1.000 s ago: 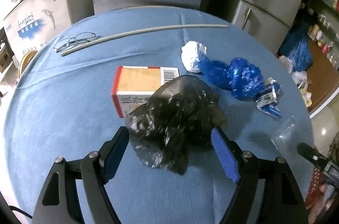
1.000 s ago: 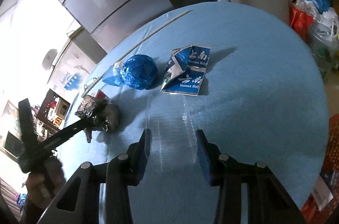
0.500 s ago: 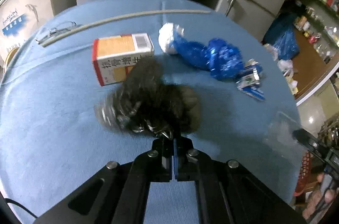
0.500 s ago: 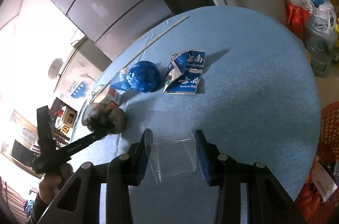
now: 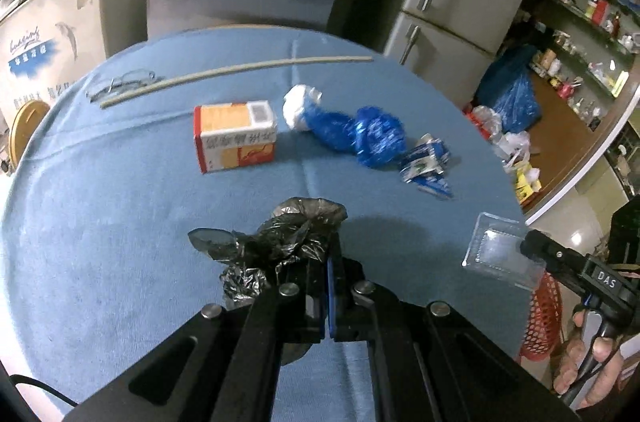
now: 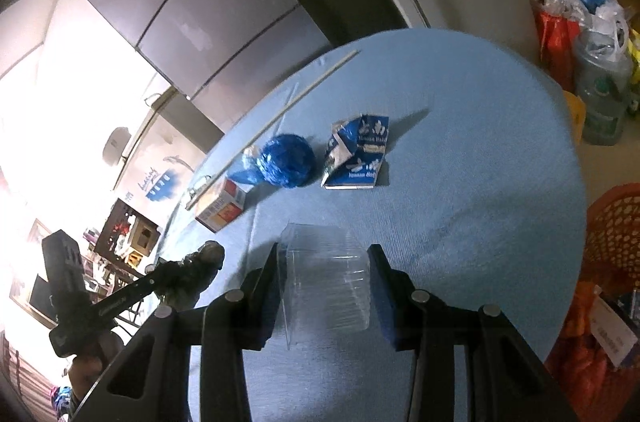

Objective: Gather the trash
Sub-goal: 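Grasp the black plastic bag with the left tool while the right tool holds the clear container, then carry the black bag and clear container to the red basket and release both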

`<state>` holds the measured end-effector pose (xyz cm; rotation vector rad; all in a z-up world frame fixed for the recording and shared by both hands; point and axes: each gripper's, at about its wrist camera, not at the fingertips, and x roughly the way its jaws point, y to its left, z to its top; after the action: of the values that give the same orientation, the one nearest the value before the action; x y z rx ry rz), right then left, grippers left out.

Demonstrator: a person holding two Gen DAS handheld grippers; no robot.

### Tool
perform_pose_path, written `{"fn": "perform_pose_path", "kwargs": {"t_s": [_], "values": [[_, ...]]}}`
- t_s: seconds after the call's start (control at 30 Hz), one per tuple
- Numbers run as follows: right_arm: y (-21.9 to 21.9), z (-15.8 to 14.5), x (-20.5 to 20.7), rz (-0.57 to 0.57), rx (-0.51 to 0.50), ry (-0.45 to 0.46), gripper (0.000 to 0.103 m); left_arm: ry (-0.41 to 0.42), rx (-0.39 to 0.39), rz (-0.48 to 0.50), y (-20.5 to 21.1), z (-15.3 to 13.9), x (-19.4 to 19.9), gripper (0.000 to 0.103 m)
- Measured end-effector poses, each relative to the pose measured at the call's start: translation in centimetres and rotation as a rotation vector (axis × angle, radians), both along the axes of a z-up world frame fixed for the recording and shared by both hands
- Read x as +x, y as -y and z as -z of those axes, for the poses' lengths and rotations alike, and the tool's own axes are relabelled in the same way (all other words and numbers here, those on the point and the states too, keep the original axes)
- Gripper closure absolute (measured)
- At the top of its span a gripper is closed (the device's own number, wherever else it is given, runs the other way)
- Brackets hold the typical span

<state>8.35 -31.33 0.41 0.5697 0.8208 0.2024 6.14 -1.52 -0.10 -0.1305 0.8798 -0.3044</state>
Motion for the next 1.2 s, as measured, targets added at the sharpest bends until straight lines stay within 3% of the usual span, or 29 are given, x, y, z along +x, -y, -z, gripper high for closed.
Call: {"fn": "perform_pose_path", "kwargs": {"t_s": [0.2, 0.57, 1.2], "values": [[0.9, -0.9, -0.9, 0.021, 0.020, 0.027, 0.060, 0.050, -0.008, 0.035, 1.3, -2.0, -1.0, 0.102], [3.7, -1.3, -3.3, 0.083, 0.052, 0.050, 0.060, 0.039, 0.053, 0.062, 5.1, -2.2, -1.7, 0.102], [12.9, -1.5, -9.3, 0.305, 0.059, 0.054, 0.060, 0.058, 0.120, 0.261, 16.4, -2.6, -2.3, 0.102]]}}
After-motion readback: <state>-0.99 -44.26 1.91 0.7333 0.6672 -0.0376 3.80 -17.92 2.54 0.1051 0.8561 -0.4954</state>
